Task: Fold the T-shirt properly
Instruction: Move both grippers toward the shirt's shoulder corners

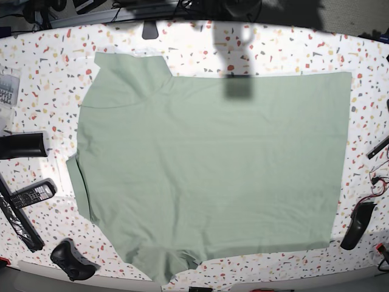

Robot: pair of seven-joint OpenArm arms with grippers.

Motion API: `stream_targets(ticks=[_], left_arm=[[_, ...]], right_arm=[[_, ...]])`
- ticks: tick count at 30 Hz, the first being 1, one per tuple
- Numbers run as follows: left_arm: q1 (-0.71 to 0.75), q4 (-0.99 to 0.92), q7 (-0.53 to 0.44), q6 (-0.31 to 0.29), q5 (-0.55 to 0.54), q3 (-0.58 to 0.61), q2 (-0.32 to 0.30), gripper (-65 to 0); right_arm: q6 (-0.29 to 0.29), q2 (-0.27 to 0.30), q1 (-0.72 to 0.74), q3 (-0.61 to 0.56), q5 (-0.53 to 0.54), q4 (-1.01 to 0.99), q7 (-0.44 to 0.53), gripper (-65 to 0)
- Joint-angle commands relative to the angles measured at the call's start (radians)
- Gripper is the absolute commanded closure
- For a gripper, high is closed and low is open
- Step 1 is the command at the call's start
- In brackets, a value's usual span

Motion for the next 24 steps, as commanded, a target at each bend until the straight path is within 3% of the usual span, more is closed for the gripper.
stream_targets(ticks=[1,10,15,20,24], left_arm=[[0.021,0.040,-0.014,0.013,0.022,-0.001,-0.001,-13.4],[-0.042,0.182,0.019,0.015,0.055,-0.001,-0.006,-13.4],[-0.137,0.182,0.020,0.015,0.087,-0.001,-0.028,-13.4],[-0.206,0.182,0.008,0.015,0.137,-0.001,-0.180,-13.4],[-0.257,0.182,-0.071,0.014,0.135,-0.001,-0.309,-13.4]], right_arm=[[0.015,0.007,-0.015,0.029,0.012,0.040,0.024,-34.1],[0.019,0.009,-0.015,0.190,0.012,0.210,0.026,-34.1],[0.018,0.010,0.090,0.207,0.011,0.218,0.026,-34.1],[0.019,0.010,0.186,0.207,0.008,0.218,0.027,-34.1],[0.018,0.009,0.253,0.207,-0.045,0.218,0.026,-34.1]])
